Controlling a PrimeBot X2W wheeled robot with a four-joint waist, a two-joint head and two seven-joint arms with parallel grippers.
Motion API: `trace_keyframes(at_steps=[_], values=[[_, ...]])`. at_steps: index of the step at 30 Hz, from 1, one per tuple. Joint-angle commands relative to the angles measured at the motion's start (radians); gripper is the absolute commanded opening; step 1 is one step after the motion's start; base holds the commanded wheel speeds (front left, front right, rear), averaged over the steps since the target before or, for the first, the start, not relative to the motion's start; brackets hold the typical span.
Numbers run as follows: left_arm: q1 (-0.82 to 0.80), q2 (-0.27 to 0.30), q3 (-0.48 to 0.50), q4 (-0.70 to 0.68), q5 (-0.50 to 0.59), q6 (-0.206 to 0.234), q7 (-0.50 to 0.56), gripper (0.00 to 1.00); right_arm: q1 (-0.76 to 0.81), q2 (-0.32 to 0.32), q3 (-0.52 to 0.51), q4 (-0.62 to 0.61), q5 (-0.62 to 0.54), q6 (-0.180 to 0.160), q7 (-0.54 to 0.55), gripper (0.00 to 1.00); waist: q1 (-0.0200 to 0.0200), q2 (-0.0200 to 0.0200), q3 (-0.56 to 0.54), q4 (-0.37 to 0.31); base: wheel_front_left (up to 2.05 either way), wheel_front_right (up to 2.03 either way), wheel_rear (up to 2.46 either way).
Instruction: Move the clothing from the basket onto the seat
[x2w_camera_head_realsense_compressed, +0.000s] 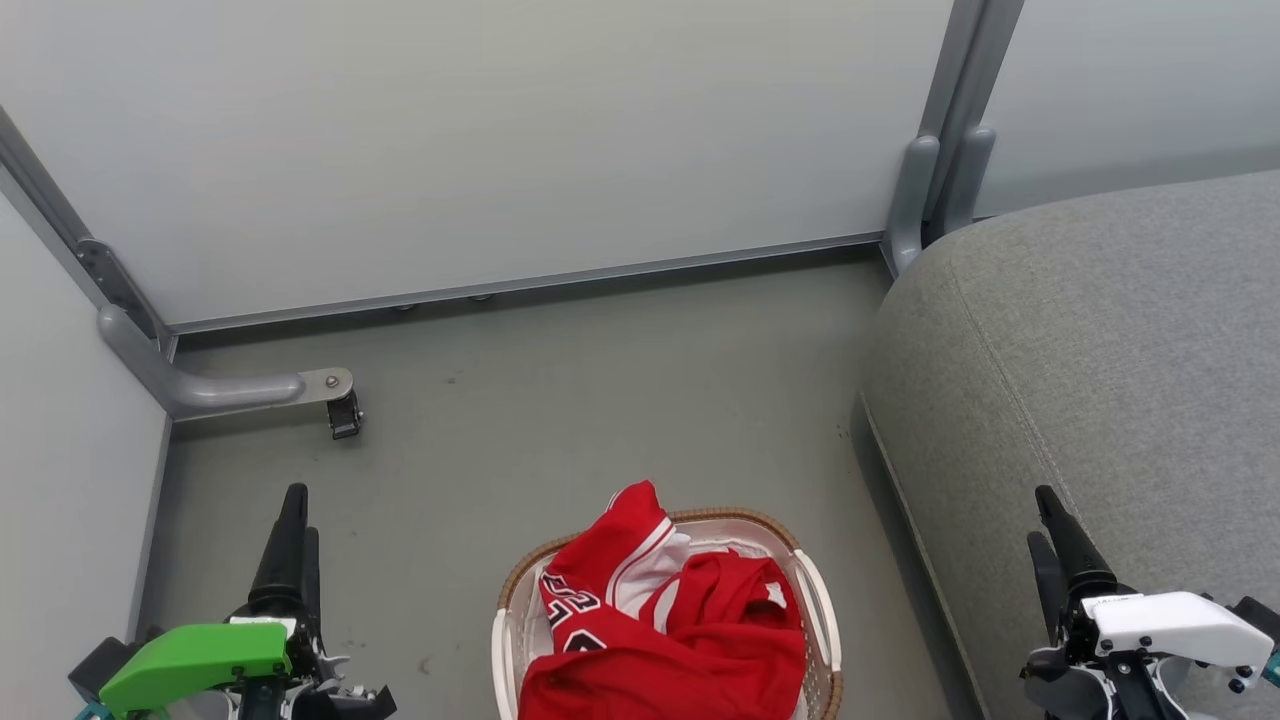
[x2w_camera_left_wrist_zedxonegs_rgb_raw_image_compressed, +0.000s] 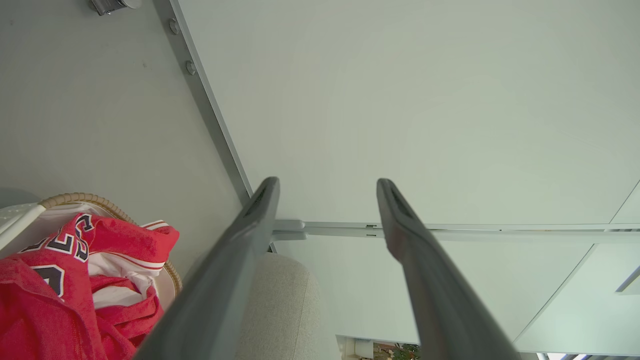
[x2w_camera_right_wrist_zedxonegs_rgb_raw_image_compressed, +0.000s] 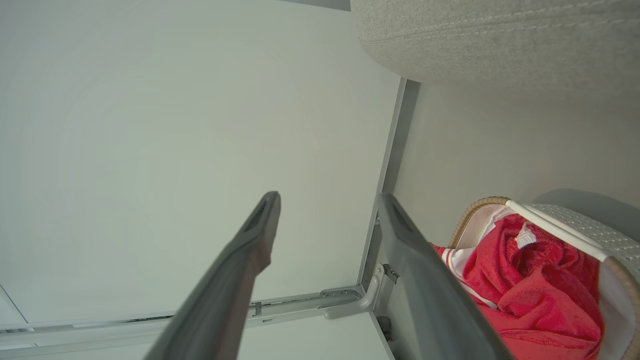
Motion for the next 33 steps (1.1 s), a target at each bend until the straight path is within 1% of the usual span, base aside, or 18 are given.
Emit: trace_keyframes(at_steps=[1, 7, 13, 23, 29, 33], values=[[-0.007, 0.005, -0.005, -0.022, 0.021, -0.003, -0.01, 1.0, -0.023, -0.009, -0.004, -0.016, -0.029, 0.0, -0.012, 1.0, 0.0, 0.0004, 0.0, 0.001, 0.0, 0.0, 0.0], [-0.006, 0.006, -0.012, -0.045, 0.086, -0.003, -0.035, 1.0, -0.027, -0.011, -0.014, -0.035, -0.115, 0.0, -0.038, 1.0, 0.0, 0.0006, 0.0, 0.003, 0.0, 0.0, 0.0], [-0.005, 0.007, -0.02, -0.076, 0.183, -0.004, -0.059, 1.0, -0.024, -0.012, -0.004, -0.076, -0.246, 0.0, -0.061, 1.0, 0.0, 0.0007, 0.001, 0.006, 0.0, 0.0, 0.0], [0.004, 0.008, -0.026, -0.114, 0.408, -0.005, -0.095, 1.0, -0.017, -0.013, -0.003, -0.104, -0.438, 0.0, -0.097, 1.0, 0.0, 0.001, 0.002, 0.01, 0.0, 0.0, 0.0], [0.013, 0.009, -0.028, -0.121, 0.521, -0.005, -0.115, 1.0, -0.016, -0.014, 0.008, -0.121, -0.566, 0.0, -0.117, 1.0, 0.0, 0.0012, 0.004, 0.013, 0.0, 0.0, 0.0], [0.017, 0.009, -0.038, -0.118, 0.621, 0.001, -0.129, 1.0, -0.012, -0.015, 0.012, -0.118, -0.641, 0.0, -0.131, 1.0, 0.0, 0.0013, 0.005, 0.014, 0.0, 0.0, 0.0]])
